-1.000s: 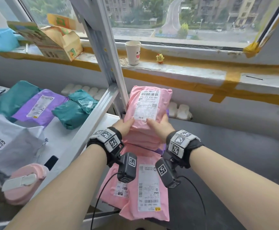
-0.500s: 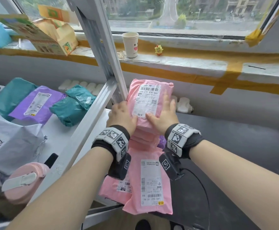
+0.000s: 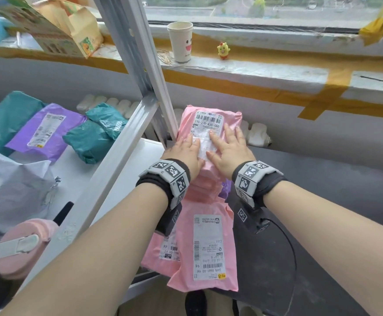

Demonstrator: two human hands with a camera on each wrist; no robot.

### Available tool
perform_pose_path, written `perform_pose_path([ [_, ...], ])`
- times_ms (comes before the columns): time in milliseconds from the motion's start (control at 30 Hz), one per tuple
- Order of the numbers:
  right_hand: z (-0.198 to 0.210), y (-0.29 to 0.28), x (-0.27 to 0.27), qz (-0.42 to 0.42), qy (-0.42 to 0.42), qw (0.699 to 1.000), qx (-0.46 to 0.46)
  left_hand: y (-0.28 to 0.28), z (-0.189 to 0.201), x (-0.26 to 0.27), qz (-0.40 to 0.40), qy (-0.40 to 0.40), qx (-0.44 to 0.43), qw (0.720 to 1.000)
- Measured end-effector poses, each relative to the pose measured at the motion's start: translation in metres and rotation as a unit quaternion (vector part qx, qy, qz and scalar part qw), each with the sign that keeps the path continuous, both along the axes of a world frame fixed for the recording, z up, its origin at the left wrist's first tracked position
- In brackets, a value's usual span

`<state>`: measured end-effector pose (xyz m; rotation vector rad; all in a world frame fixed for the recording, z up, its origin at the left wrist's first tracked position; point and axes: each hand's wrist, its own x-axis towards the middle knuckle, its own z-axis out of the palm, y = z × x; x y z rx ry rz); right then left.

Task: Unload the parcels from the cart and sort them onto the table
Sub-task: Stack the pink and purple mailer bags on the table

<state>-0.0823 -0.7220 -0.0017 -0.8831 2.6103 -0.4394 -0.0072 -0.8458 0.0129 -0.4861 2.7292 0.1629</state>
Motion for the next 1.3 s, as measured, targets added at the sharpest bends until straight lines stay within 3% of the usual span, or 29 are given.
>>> perform_pose_path([
  [333, -0.01, -0.005, -0.008, -0.007, -0.013, 1.0, 0.004, -0.001, -0.004, -0.006, 0.016, 0.005, 0.03, 0.999],
  [700, 0.015, 0.012, 0.01, -0.064, -0.057, 0.989, -0.118, 0.004, 0.022, 0.008, 0.012, 0.052, 0.0, 0.999],
  [1133, 0.044, 0.033, 0.045, -0.079, -0.063, 0.987, -0.124, 0.021, 0.044, 0.03, -0.014, 0.089, -0.01, 0.996],
  [1300, 0.048, 0.035, 0.061, -0.125, -0.123, 0.972, -0.155, 0.023, 0.045, 0.046, -0.01, 0.091, 0.004, 0.996],
])
